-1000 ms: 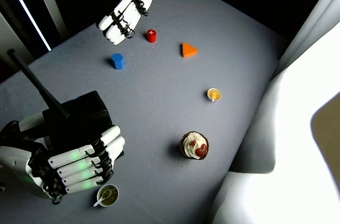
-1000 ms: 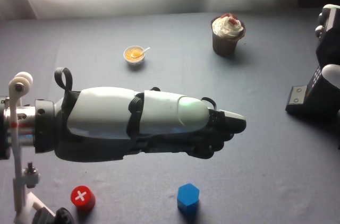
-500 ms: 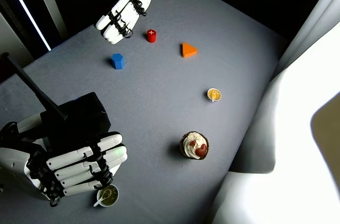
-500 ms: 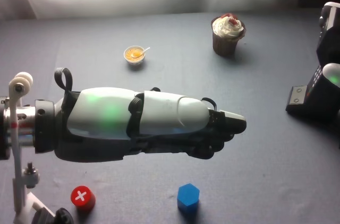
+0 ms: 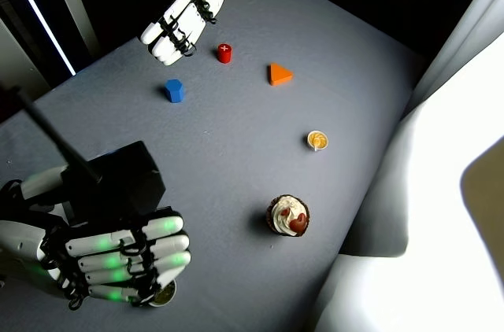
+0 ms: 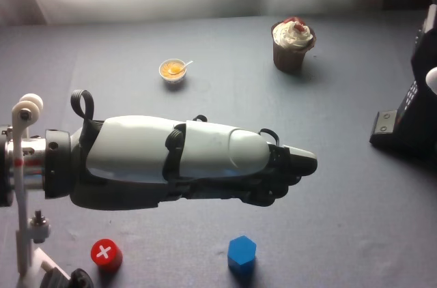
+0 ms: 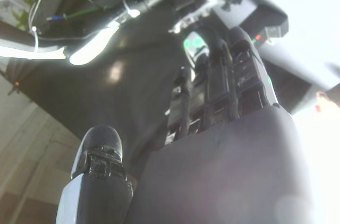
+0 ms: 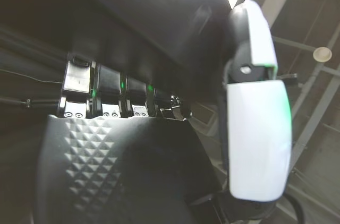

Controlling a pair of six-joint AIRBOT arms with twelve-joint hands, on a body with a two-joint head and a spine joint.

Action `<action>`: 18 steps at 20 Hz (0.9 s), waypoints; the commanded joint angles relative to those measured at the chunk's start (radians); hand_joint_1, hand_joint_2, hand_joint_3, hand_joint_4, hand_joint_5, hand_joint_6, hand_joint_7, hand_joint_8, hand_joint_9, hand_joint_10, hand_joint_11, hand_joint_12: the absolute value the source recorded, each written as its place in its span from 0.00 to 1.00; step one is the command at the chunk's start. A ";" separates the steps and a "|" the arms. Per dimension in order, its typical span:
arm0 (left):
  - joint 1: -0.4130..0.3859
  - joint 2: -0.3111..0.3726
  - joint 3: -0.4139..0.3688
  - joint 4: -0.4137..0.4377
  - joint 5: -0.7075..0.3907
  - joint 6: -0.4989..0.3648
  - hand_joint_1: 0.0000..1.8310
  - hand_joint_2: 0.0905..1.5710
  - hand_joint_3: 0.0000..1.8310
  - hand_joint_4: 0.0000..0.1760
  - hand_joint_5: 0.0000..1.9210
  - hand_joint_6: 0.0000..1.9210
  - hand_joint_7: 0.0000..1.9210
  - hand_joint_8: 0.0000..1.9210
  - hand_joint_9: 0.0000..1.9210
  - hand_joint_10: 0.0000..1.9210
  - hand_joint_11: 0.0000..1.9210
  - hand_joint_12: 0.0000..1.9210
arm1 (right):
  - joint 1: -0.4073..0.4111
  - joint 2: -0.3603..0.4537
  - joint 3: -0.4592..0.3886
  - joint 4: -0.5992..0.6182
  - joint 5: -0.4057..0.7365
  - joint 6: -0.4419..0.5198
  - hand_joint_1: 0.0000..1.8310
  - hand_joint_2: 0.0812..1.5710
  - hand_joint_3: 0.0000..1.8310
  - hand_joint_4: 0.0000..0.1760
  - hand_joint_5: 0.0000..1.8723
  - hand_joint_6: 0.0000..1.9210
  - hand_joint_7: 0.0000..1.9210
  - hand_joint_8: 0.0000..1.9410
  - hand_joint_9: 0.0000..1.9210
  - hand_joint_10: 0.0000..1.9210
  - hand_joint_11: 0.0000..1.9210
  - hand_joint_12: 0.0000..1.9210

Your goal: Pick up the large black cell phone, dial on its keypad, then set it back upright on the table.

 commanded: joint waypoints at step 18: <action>-0.017 -0.006 -0.012 -0.049 -0.094 -0.013 0.00 0.75 0.00 0.26 0.07 0.00 0.06 0.00 0.06 0.00 0.00 0.15 | -0.122 0.211 -0.180 0.072 0.127 -0.006 0.07 0.50 0.00 0.73 0.00 0.00 0.00 0.00 0.00 0.00 0.00 0.00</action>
